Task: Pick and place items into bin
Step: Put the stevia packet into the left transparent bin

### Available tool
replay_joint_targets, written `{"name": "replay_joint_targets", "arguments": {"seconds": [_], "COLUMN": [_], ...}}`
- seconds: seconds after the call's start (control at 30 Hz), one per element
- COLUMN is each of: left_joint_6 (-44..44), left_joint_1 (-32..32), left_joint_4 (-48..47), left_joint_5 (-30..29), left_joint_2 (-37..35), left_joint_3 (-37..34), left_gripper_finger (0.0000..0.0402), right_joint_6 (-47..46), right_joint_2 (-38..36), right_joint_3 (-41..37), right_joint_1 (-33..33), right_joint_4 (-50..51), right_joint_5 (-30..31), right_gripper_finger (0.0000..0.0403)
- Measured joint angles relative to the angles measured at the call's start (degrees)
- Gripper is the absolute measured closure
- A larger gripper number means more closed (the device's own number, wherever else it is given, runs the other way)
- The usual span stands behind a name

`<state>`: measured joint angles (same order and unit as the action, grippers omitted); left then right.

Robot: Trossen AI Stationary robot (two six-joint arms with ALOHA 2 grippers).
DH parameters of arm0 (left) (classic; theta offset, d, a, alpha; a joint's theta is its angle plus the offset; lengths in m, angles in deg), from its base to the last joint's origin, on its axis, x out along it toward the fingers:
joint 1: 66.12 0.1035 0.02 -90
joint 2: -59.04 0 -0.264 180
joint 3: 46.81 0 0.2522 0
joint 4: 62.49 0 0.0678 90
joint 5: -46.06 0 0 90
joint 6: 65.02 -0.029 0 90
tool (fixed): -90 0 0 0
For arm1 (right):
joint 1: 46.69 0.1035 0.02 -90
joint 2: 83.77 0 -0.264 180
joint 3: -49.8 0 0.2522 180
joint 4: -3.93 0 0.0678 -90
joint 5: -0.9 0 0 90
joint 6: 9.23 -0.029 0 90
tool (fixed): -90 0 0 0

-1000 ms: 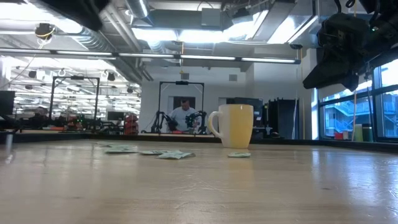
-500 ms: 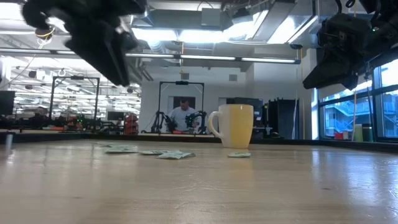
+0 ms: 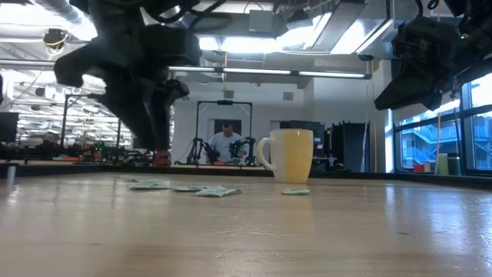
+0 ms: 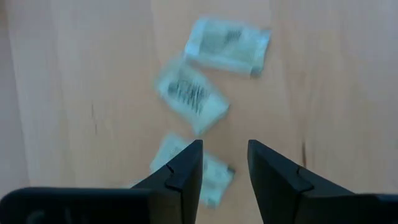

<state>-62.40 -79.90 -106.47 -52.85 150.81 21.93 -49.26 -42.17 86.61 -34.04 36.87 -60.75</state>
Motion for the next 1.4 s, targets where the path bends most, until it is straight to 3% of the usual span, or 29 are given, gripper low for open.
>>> {"name": "replay_joint_targets", "arguments": {"seconds": [0.5, 0.93, 1.17, 1.4], "left_joint_6": [-9.56, -10.10, -7.90, -7.87], "left_joint_1": [0.15, 0.43, 2.13, 2.27], "left_joint_4": [17.30, 20.20, 19.79, 19.14], "left_joint_5": [3.68, 4.77, 10.30, 10.83], "left_joint_2": [8.04, 14.01, 14.27, 13.67], "left_joint_3": [0.02, 0.24, 0.22, 0.15], "left_gripper_finger": [0.0274, 0.0276, 0.0321, 0.0373], "right_joint_6": [-0.04, 0.00, 0.00, 0.00], "right_joint_2": [0.00, 0.00, 0.00, 0.00], "right_joint_3": [0.00, 0.00, 0.00, 0.00], "right_joint_1": [-0.01, -0.01, 0.01, 0.01], "right_joint_4": [0.00, -0.02, -0.02, -0.02], "right_joint_5": [0.00, 0.00, 0.00, 0.00], "right_gripper_finger": [0.0350, 0.0350, 0.0350, 0.0350]}}
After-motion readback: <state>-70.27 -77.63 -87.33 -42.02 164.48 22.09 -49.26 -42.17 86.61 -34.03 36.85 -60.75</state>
